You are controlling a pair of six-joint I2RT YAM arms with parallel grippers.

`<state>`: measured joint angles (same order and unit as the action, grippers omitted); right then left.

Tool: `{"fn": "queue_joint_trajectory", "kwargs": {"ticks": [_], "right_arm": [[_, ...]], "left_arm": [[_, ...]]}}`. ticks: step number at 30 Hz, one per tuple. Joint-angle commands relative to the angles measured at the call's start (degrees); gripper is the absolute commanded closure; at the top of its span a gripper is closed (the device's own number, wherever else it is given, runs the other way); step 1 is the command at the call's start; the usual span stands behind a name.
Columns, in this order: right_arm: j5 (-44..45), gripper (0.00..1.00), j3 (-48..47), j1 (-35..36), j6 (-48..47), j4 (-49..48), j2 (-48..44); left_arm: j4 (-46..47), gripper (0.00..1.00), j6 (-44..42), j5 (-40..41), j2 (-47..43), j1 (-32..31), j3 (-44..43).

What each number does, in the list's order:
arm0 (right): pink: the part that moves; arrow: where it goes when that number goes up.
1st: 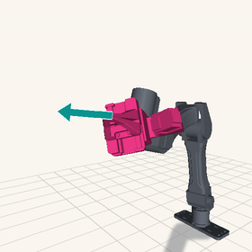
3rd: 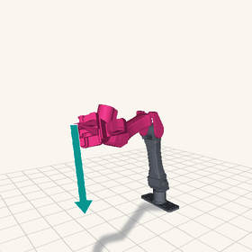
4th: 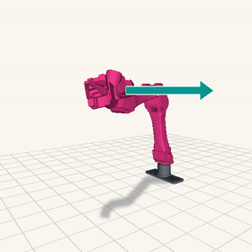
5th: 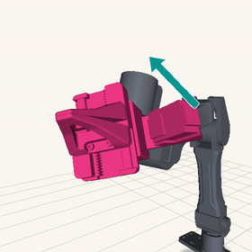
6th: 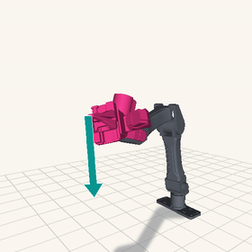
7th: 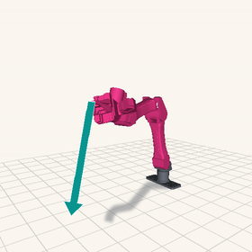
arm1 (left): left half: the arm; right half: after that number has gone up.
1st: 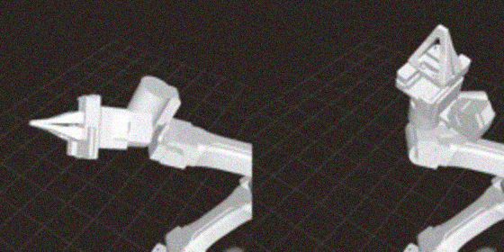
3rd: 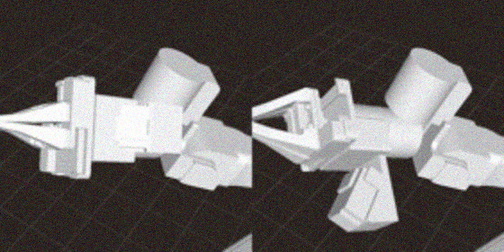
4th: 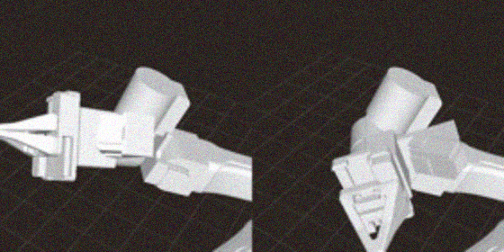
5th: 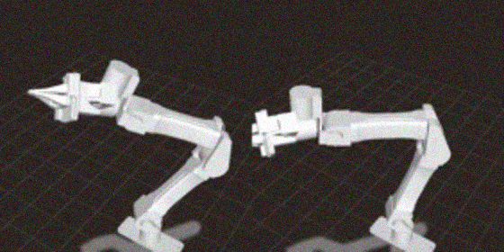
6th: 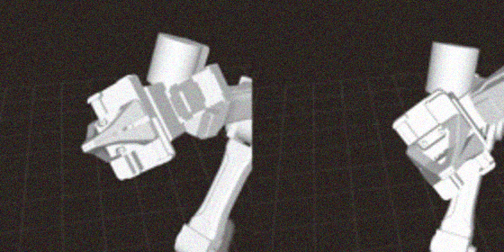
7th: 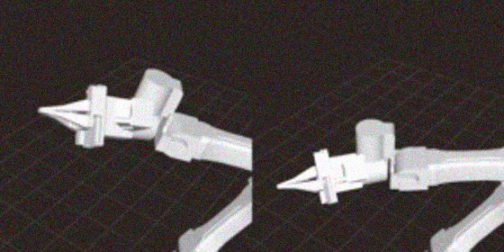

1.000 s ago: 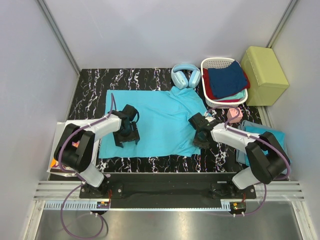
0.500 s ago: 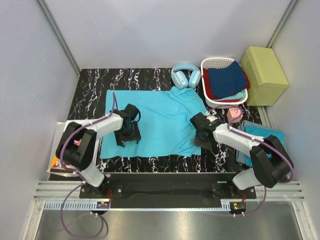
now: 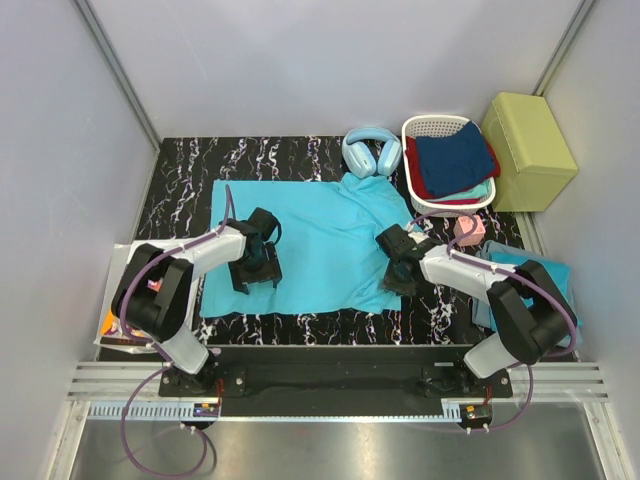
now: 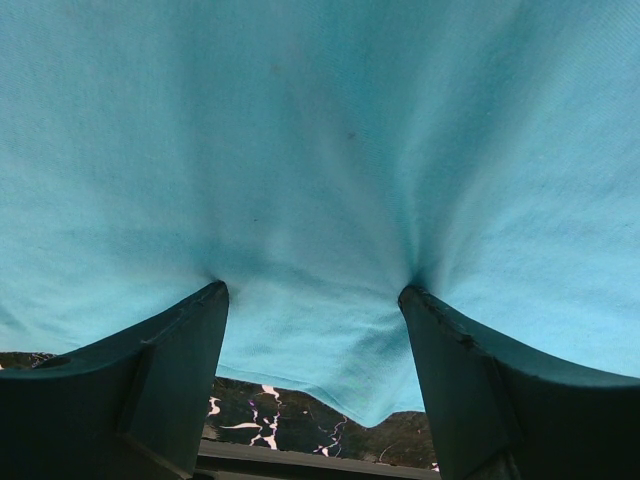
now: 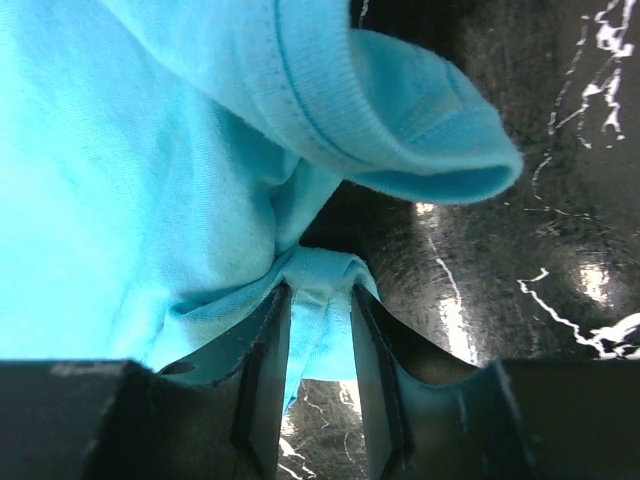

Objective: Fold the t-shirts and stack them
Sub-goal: Grap the side of the flattened tshirt closest away from the robot with both arms

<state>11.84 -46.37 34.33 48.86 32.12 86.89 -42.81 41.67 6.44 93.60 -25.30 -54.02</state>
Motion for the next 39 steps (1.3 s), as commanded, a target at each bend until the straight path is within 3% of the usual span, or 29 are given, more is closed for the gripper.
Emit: {"fn": "queue_joint_trajectory", "kwargs": {"ticks": [1, 8, 12, 14, 19, 39], "right_arm": [[-1.38, 0.64, -0.92, -0.31, 0.62, -2.59, 0.3], [-0.59, 0.86, -0.74, -0.31, 0.53, -1.71, -1.28], [0.11, 0.89, -0.3, -0.31, 0.53, -0.57, -2.86], [0.38, 0.89, -0.12, -0.31, 0.45, -0.04, -3.48], [0.91, 0.74, -0.21, -0.31, 0.09, 1.1, -4.98], [0.38, 0.84, 0.14, -0.31, -0.87, -0.21, -2.34]], "left_arm": [[0.88, 0.25, 0.08, -0.9, 0.62, -0.45, -0.3], [0.88, 0.25, 0.17, -1.08, 0.62, -0.45, -0.3], [0.88, 0.25, 0.17, -0.81, 0.09, -0.45, -0.12], [0.88, 0.25, 0.25, -0.9, 0.18, -0.45, -0.12], [0.97, 0.25, 0.69, -0.99, 0.26, -0.63, -0.12], [0.71, 0.25, 1.31, -0.81, 0.53, -1.6, -0.82]]}}
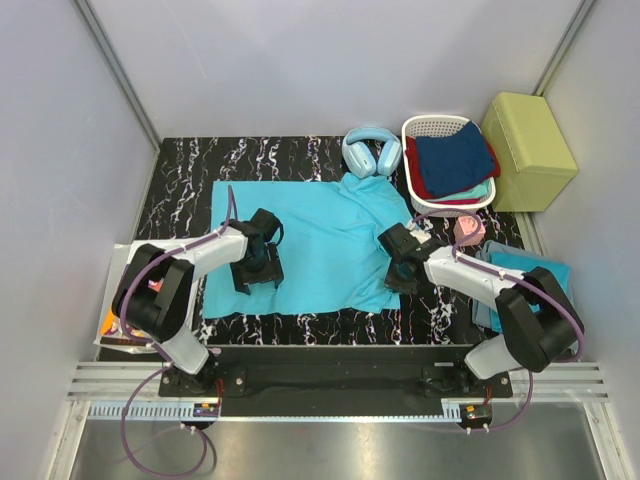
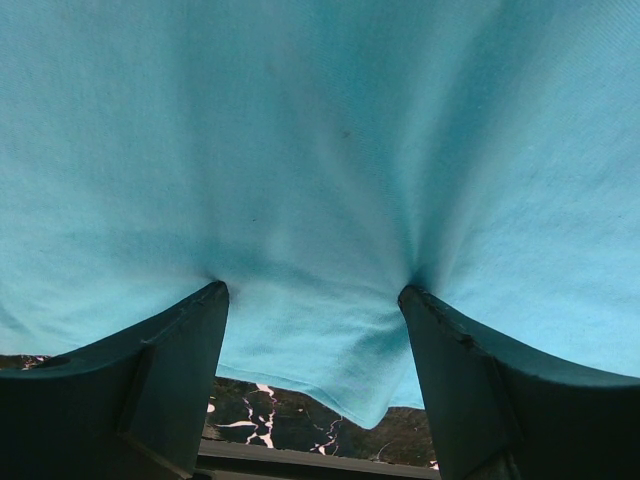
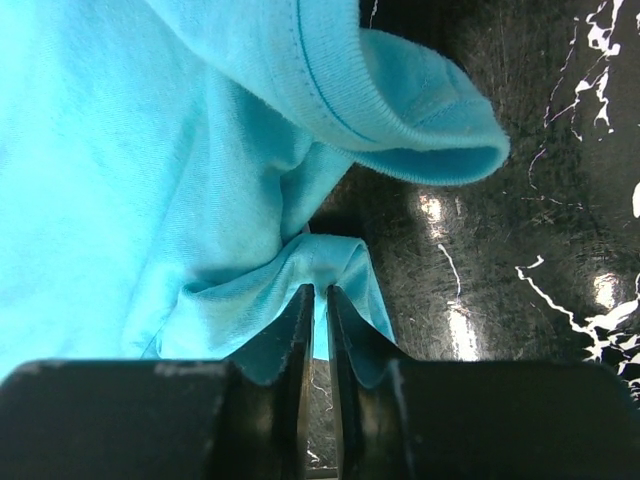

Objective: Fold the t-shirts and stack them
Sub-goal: Grap the side of the flattened tshirt closest away from the robot with both arms

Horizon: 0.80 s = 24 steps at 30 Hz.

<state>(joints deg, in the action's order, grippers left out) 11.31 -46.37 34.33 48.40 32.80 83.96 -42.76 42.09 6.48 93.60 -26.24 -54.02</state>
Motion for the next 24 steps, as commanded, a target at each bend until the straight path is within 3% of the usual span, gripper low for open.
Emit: {"fn": "queue_joint_trajectory", "kwargs": {"ticks": [1, 7, 12, 13, 17, 20, 24], "right_arm": [[0.82, 0.84, 0.14, -0.31, -0.5, -0.89, 0.67], [0.47, 0.97, 0.49, -0.31, -0.24, -1.07, 0.5], [0.2, 0.99, 0.67, -0.31, -0.15, -0.98, 0.32], [0.12, 0.89, 0.58, -0.31, 0.02, -0.98, 0.06], [0.2, 0.7, 1.02, -0.31, 0.11, -0.81, -0.56], [-0.15, 0.66, 1.28, -0.31, 0.29, -0.89, 0.15], [-0.24, 0.69, 1.63, -0.31, 0.38, -1.42, 0.23]], "left_arm": [[0.66, 0.25, 0.98, -0.94, 0.62, -0.66, -0.82], [0.66, 0.25, 1.07, -0.86, 0.53, -0.74, -0.56], [0.66, 0.25, 1.07, -0.77, 0.44, -0.83, -0.39], [0.66, 0.25, 1.07, -0.77, 0.35, -0.83, -0.3], [0.75, 0.25, 1.16, -0.68, 0.18, -0.83, -0.03], [0.75, 0.25, 1.16, -0.77, 0.35, -0.83, -0.03], [0.84, 0.25, 1.24, -0.77, 0.44, -1.01, -0.12]]}}
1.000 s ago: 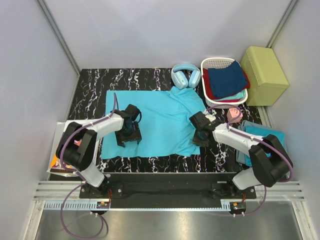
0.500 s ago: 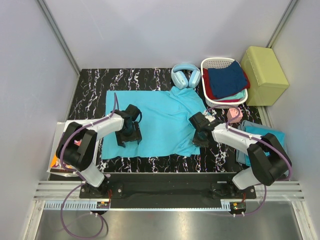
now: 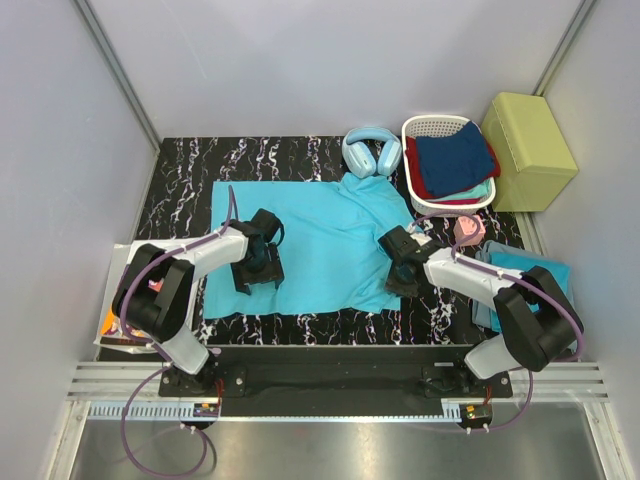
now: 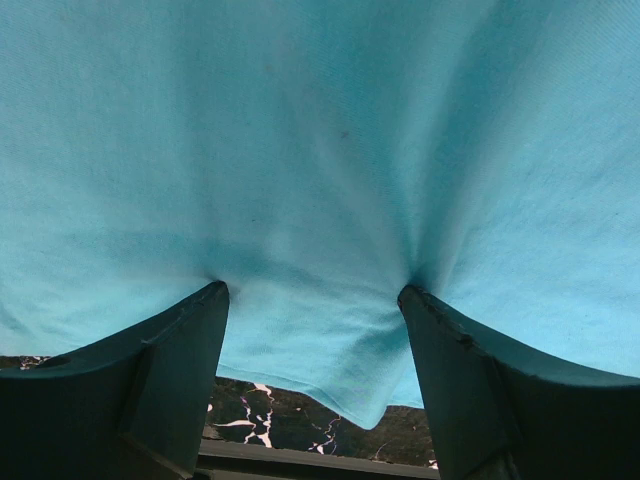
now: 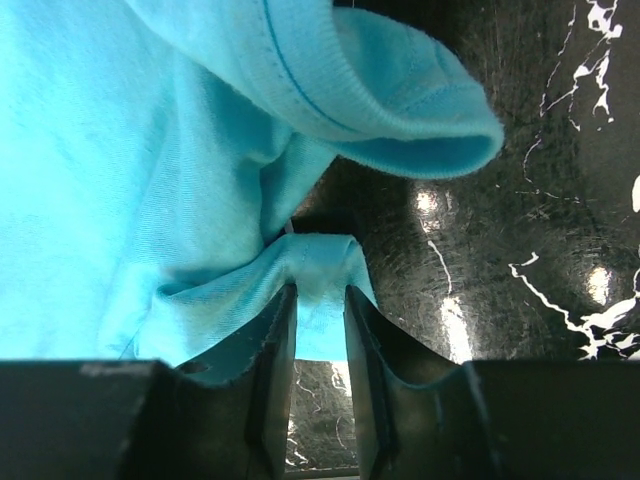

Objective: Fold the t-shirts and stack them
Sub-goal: Grap the side of the flattened tshirt closest away from the robot with both arms

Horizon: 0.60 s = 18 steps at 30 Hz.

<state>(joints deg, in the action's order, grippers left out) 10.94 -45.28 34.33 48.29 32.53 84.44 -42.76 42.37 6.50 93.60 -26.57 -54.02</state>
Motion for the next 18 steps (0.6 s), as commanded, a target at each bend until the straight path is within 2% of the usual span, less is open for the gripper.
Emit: {"fn": "queue_joint_trajectory", "kwargs": {"ticks": [1, 14, 16, 18], "right_arm": [[0.31, 0.7, 0.54, -0.31, 0.49, -1.16, -0.42], [0.13, 0.92, 0.1, -0.4, 0.4, -0.81, -1.39], [0.22, 0.99, 0.1, -0.31, 0.49, -0.72, -1.65], [0.4, 1.0, 0.1, -0.31, 0.49, -0.63, -1.91]], "left_arm": [[0.84, 0.25, 0.87, -0.79, 0.44, -0.68, -0.03], [0.93, 0.25, 0.61, -0.79, 0.97, -0.77, -0.47], [0.84, 0.25, 0.7, -0.88, 0.88, -0.77, -0.56], [0.75, 0.25, 0.61, -0.79, 0.88, -0.77, -0.56]]}}
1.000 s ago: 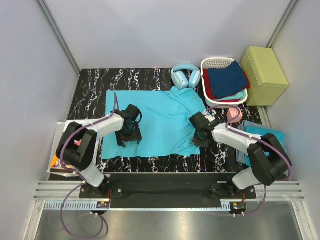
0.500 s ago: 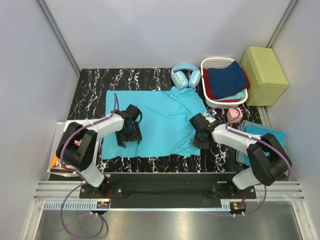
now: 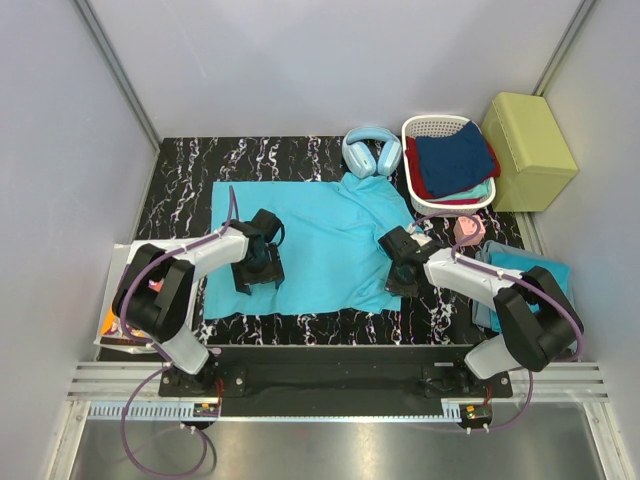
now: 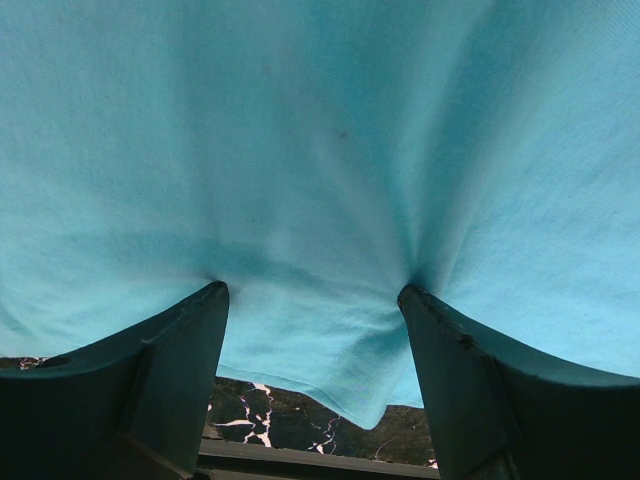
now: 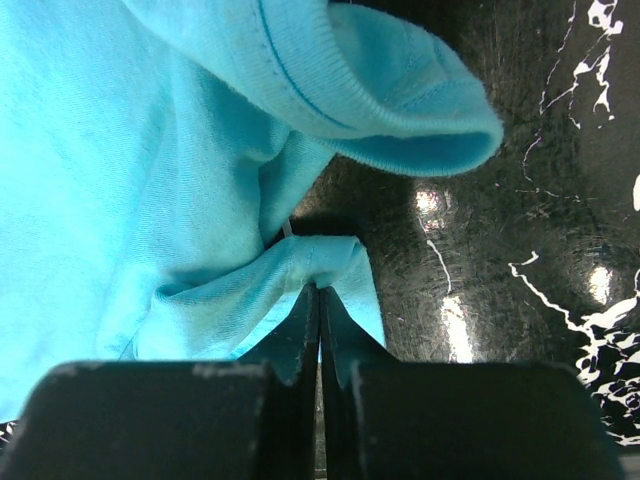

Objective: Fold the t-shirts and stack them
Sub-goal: Grap the side of the flattened tshirt closest away from the robot with both arms

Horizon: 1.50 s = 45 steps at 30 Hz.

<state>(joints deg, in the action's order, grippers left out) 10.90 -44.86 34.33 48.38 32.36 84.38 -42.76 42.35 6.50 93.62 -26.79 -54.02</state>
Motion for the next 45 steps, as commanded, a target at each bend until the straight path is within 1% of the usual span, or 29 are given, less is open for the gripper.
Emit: {"fn": "queue_joint_trajectory", "kwargs": {"ticks": [1, 5, 8, 11, 12, 15, 20, 28, 32, 35, 38, 42, 45], "right_arm": [[0.53, 1.0, -0.4, -0.31, 0.4, -0.19, -1.85], [0.62, 0.99, -0.49, -0.31, 0.49, -0.1, -2.55], [0.44, 0.87, -0.67, -0.31, -0.04, -0.1, -1.41], [-0.17, 0.82, -0.32, -0.31, -0.04, -0.45, -0.27], [-0.43, 0.79, -0.14, -0.31, -0.04, -0.72, -0.18], [-0.26, 0.76, 0.04, -0.31, -0.13, -1.16, 0.08], [-0.61, 0.74, -0.14, -0.31, -0.48, -1.51, 0.87], [-1.05, 0.76, -0.14, -0.31, -0.74, -2.3, 1.75], [-1.32, 0.8, 0.04, -0.31, -0.74, -2.48, 2.02], [-1.14, 0.85, -0.05, -0.31, -0.83, -2.48, 1.67], [-1.31, 0.88, -0.05, -0.31, -0.92, -2.48, 1.32], [-0.96, 0.96, -0.23, -0.31, -0.83, -1.69, 0.26], [-0.35, 0.97, -0.75, -0.31, -0.83, -0.46, -0.88]], "left_arm": [[0.75, 0.25, 0.63, -0.7, 0.86, -0.55, -0.56], [0.84, 0.25, 0.63, -0.7, 0.68, -0.55, -0.47], [0.84, 0.25, 0.72, -0.7, 0.86, -0.64, -0.47], [0.93, 0.25, 0.72, -0.88, 0.95, -0.64, -0.65], [0.84, 0.25, 0.81, -0.7, 0.86, -0.64, -0.65], [0.84, 0.25, 0.72, -0.7, 1.03, -0.64, -0.56], [0.84, 0.25, 0.98, -0.88, 1.38, -0.72, -0.65], [0.75, 0.25, 0.98, -0.79, 1.38, -0.72, -0.82], [0.75, 0.25, 0.89, -0.79, 1.39, -0.72, -0.91], [0.75, 0.25, 0.81, -0.7, 1.39, -0.72, -1.09], [0.66, 0.26, 0.81, -0.79, 1.65, -0.81, -1.26], [0.66, 0.26, 0.72, -0.79, 1.56, -0.81, -1.35], [0.66, 0.25, 0.72, -0.88, 1.65, -0.81, -1.53]]}}
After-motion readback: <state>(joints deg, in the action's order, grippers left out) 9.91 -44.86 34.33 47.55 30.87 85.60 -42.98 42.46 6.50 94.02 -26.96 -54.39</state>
